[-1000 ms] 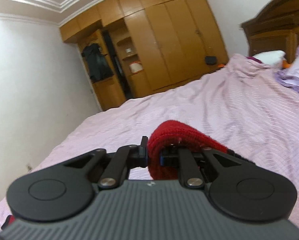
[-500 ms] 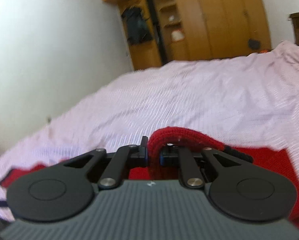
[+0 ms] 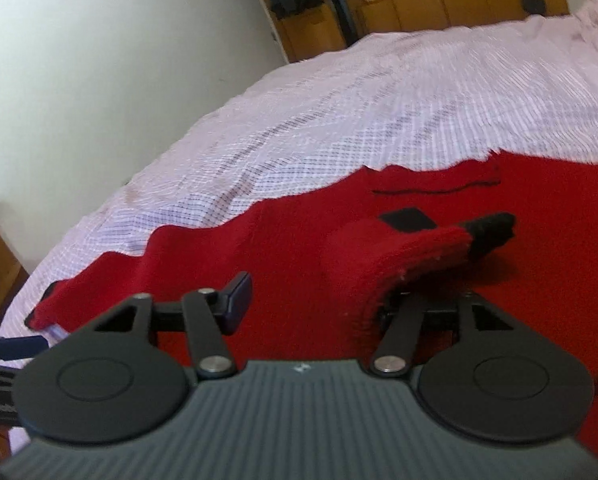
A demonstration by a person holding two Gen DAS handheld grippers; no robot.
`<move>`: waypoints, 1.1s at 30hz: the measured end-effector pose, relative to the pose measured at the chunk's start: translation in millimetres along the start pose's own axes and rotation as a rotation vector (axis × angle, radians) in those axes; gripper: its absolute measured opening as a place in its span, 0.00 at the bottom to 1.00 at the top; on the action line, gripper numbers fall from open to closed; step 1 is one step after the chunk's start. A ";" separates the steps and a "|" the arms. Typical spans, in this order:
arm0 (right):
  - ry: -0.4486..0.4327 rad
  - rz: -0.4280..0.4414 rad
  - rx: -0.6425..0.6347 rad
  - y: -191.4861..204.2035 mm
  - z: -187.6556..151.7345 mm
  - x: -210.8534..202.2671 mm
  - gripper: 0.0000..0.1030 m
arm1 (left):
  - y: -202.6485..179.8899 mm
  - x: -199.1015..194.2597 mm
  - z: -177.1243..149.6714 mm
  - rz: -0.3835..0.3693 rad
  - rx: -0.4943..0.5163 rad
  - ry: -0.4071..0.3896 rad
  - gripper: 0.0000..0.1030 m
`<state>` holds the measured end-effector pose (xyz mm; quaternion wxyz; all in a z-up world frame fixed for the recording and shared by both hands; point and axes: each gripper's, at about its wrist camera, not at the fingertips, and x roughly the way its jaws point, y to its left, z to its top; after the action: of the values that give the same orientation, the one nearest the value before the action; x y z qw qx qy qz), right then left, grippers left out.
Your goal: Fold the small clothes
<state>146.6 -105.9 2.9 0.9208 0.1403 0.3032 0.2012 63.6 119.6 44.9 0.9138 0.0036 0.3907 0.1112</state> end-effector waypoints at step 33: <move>-0.093 -0.333 0.308 -198.8 29.4 -74.3 0.64 | -222.9 33.2 44.4 -0.161 0.389 -0.053 1.00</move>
<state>166.8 -318.6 -12.5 0.9221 0.2361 0.3065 -0.0090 162.2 -87.4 31.2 0.9117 0.1518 0.3797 -0.0400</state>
